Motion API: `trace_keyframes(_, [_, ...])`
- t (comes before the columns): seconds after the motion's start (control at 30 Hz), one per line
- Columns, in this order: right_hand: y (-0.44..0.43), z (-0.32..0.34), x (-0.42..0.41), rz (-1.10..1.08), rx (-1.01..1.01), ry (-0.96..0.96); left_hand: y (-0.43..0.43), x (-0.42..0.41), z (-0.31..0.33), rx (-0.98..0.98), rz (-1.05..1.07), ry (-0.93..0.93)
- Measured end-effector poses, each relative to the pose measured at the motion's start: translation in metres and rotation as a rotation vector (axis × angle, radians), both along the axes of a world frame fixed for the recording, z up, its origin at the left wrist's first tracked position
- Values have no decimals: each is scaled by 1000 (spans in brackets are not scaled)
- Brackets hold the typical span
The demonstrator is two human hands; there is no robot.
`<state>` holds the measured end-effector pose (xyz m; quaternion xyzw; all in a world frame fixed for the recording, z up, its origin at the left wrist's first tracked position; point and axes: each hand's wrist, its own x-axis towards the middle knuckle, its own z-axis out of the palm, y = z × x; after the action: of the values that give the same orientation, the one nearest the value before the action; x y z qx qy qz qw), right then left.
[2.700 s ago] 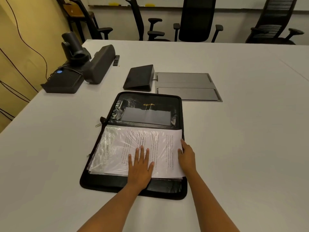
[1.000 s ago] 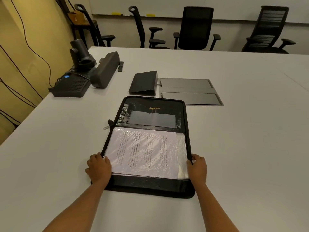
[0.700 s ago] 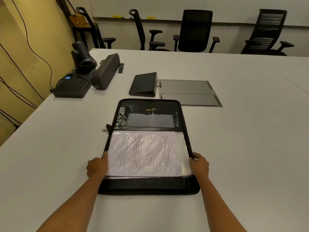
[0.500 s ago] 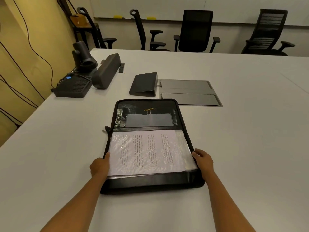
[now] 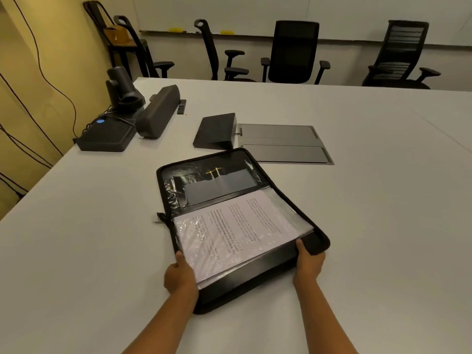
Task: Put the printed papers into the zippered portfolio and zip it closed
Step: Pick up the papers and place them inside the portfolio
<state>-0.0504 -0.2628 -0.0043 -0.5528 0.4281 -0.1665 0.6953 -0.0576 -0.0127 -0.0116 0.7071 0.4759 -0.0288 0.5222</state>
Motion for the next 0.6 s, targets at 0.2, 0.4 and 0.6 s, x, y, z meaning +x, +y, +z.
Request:
trace_keyframes(0.2, [26, -11, -13, -45, 47, -50, -64, -14, 11, -239, 117, -20])
trace_keyframes(0.4, [2, -3, -13, 56, -6, -152, -60, 8, 17, -368, 94, -92])
trace_keyframes(0.6, [-34, 2, -19, 186, 22, -202, -17, 46, 18, -503, 165, -141])
